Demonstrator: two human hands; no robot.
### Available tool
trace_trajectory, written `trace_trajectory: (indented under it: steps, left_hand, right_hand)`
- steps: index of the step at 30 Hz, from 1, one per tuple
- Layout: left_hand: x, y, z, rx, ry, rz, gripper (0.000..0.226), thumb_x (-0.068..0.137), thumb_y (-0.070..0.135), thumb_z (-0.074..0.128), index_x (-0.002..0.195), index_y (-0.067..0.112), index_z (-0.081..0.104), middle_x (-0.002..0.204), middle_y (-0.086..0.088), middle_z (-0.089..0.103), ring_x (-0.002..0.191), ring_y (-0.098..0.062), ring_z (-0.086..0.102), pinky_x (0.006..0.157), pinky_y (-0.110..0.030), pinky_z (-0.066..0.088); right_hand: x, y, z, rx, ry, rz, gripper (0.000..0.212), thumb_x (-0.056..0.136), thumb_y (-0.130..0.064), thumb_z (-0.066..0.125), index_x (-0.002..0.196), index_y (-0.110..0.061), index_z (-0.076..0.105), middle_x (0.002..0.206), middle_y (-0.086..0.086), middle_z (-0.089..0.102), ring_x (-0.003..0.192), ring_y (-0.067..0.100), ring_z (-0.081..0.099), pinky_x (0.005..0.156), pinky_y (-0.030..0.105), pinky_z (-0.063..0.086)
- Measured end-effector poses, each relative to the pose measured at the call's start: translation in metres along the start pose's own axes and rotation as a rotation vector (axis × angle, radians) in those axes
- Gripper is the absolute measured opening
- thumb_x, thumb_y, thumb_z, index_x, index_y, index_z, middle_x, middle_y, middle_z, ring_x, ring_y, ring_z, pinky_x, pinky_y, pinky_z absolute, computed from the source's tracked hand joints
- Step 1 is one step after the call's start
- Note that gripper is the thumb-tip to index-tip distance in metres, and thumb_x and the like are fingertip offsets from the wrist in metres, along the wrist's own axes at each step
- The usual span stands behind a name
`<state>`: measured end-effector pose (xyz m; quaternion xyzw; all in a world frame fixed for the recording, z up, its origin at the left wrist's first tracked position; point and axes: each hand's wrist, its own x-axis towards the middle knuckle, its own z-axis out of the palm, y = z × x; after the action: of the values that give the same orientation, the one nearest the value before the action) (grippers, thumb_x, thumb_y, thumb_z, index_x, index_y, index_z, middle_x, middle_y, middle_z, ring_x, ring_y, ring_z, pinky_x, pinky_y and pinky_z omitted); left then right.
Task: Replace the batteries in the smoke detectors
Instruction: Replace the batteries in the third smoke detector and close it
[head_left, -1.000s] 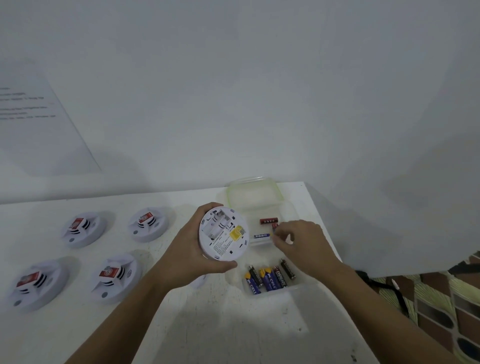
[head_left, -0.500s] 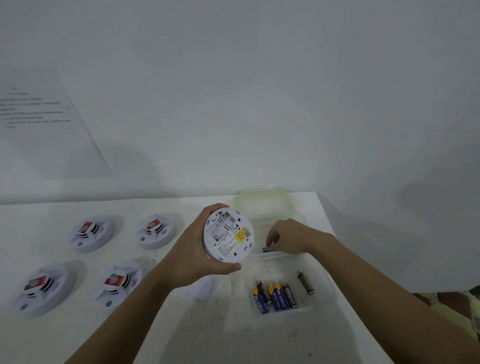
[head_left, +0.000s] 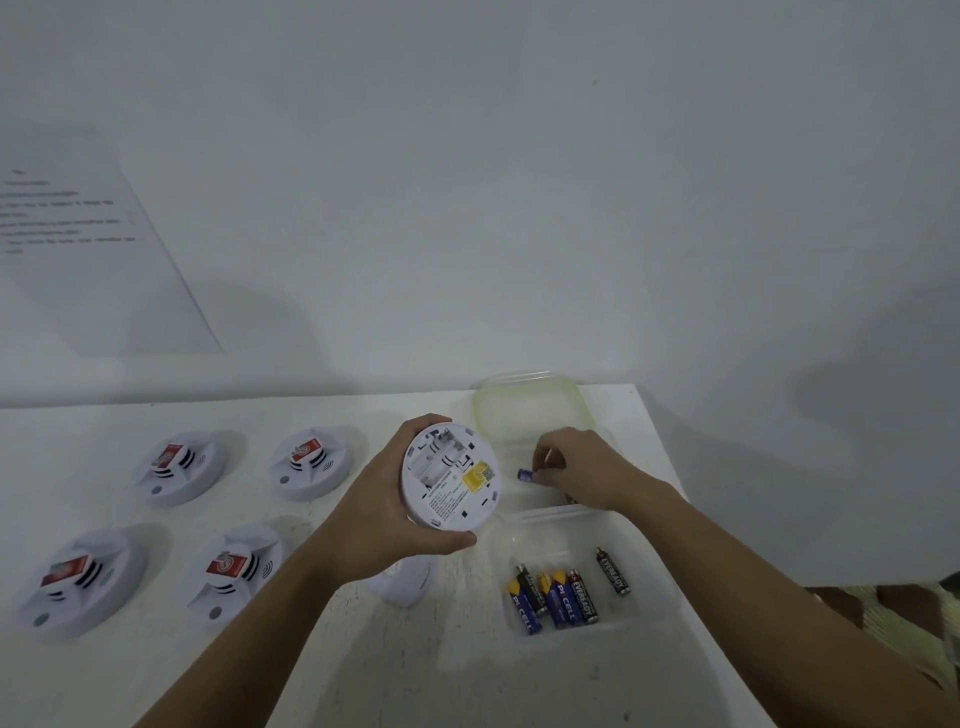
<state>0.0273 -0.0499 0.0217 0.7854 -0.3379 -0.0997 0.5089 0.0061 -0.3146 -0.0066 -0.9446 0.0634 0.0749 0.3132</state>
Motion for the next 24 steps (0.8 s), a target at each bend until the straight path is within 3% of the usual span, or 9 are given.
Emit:
trace_trajectory:
  steps: [5, 10, 14, 19, 24]
  left_hand:
    - [0.003, 0.004, 0.001, 0.010, 0.015, 0.009, 0.094, 0.060, 0.015, 0.098, 0.136, 0.030, 0.045, 0.127, 0.019, 0.059, 0.124, -0.005, 0.055, 0.090, -0.014, 0.052]
    - [0.003, 0.014, 0.002, 0.001, 0.017, 0.037, 0.093, 0.061, 0.015, 0.097, 0.136, 0.030, 0.045, 0.129, 0.018, 0.059, 0.125, -0.008, 0.055, 0.093, -0.016, 0.052]
    - [-0.001, 0.025, 0.004, -0.008, 0.028, 0.049, 0.093, 0.061, 0.015, 0.097, 0.135, 0.035, 0.044, 0.128, 0.022, 0.059, 0.125, -0.005, 0.056, 0.091, -0.014, 0.051]
    - [-0.009, 0.034, 0.010, -0.018, 0.035, 0.049, 0.093, 0.062, 0.017, 0.097, 0.138, 0.028, 0.044, 0.125, 0.019, 0.060, 0.122, -0.011, 0.058, 0.094, -0.024, 0.056]
    - [-0.019, 0.041, 0.016, -0.029, 0.058, 0.057, 0.091, 0.060, 0.014, 0.098, 0.134, 0.029, 0.047, 0.121, 0.012, 0.063, 0.117, -0.016, 0.062, 0.090, -0.035, 0.060]
  right_hand:
    - [-0.020, -0.020, -0.016, 0.396, 0.255, -0.005, 0.004, 0.094, -0.021, 0.067, 0.091, -0.018, 0.069, 0.094, 0.000, 0.070, 0.080, 0.014, 0.065, 0.066, 0.022, 0.051]
    - [-0.055, -0.050, -0.036, 0.853, 0.357, -0.137, 0.011, 0.096, -0.008, 0.063, 0.098, -0.009, 0.073, 0.090, 0.008, 0.070, 0.078, 0.018, 0.064, 0.073, 0.031, 0.054]
    - [-0.084, -0.075, -0.038, 0.906, 0.352, -0.176, 0.014, 0.095, -0.011, 0.066, 0.104, -0.018, 0.073, 0.091, 0.005, 0.075, 0.079, 0.018, 0.065, 0.076, 0.038, 0.055]
    - [-0.102, -0.096, -0.023, 1.002, 0.398, -0.168, 0.023, 0.087, -0.009, 0.074, 0.106, -0.008, 0.062, 0.088, 0.009, 0.078, 0.075, 0.011, 0.073, 0.063, 0.017, 0.054]
    - [-0.102, -0.094, -0.003, 0.999, 0.491, -0.135, 0.018, 0.084, -0.010, 0.077, 0.095, -0.001, 0.065, 0.080, 0.011, 0.077, 0.074, 0.020, 0.074, 0.060, 0.019, 0.055]
